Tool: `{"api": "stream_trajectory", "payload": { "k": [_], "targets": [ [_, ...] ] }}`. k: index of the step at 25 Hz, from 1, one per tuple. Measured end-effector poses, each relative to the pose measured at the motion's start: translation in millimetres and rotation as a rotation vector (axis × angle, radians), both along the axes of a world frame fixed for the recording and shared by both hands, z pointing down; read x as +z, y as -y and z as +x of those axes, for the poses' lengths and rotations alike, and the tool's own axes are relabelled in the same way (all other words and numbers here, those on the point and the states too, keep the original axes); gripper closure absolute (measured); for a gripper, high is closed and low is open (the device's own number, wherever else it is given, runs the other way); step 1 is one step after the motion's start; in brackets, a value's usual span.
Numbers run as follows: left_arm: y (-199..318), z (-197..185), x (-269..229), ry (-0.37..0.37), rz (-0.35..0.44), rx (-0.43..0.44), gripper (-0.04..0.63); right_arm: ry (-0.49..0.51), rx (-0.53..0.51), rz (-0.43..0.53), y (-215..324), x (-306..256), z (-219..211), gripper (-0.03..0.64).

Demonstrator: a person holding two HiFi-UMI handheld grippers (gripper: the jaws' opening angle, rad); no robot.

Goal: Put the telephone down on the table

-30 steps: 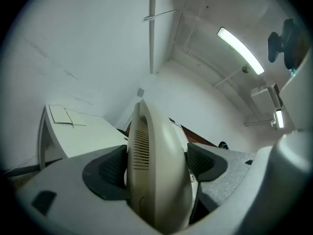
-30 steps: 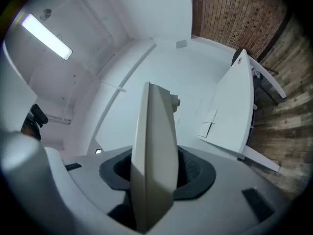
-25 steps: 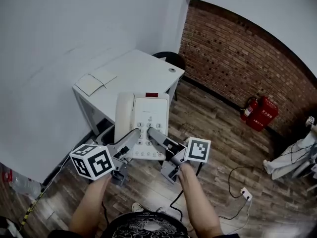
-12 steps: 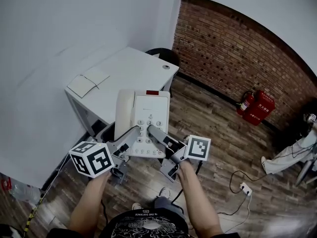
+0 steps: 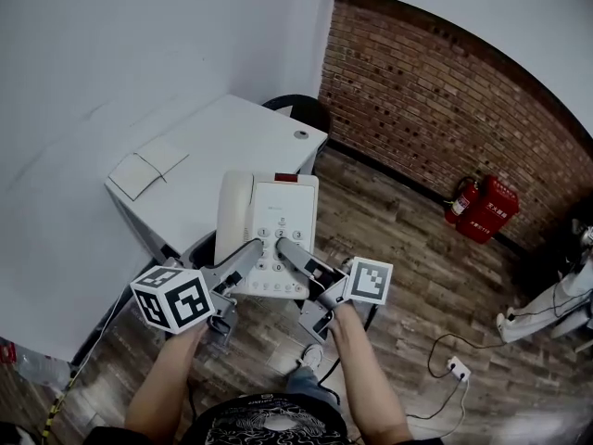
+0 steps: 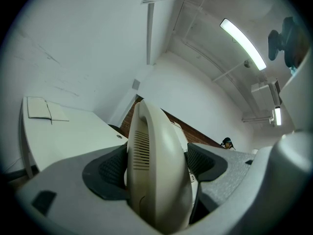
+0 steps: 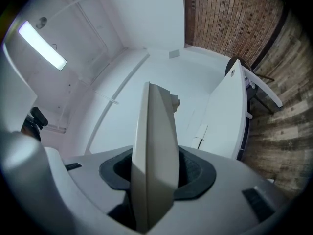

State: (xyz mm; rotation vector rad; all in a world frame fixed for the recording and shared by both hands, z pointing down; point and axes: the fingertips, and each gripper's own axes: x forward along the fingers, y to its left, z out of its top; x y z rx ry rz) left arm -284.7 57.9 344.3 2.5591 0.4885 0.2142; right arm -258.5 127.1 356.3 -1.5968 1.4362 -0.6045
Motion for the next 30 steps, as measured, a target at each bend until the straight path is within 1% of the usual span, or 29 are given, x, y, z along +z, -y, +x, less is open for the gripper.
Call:
{"api": "stream_trajectory", "payload": {
  "k": [10, 17, 19, 24, 30],
  "targets": [
    [-45.9, 126.1, -2.0, 0.010, 0.025, -0.051, 0.207, 0.024, -0.040, 0.010, -44.5, -0.2, 128.2, 0.428],
    [-90.6, 210.3, -6.0, 0.030, 0.031, -0.074, 0.207, 0.032, -0.068, 0.015, -87.9, -4.3, 214.0, 0.428],
    [-93.9, 222.0, -1.9, 0.030, 0.028, -0.084, 0.207, 0.034, -0.078, 0.014, -90.9, -0.6, 226.2, 0.428],
    [-92.3, 233.3, 12.7, 0.027, 0.023, -0.113, 0.207, 0.058, -0.107, 0.010, -88.4, 15.4, 239.2, 0.428],
    [-95.1, 256.4, 22.0, 0.038, 0.021, -0.151, 0.207, 0.068, -0.145, 0.001, -90.5, 25.8, 264.9, 0.428]
  ]
}}
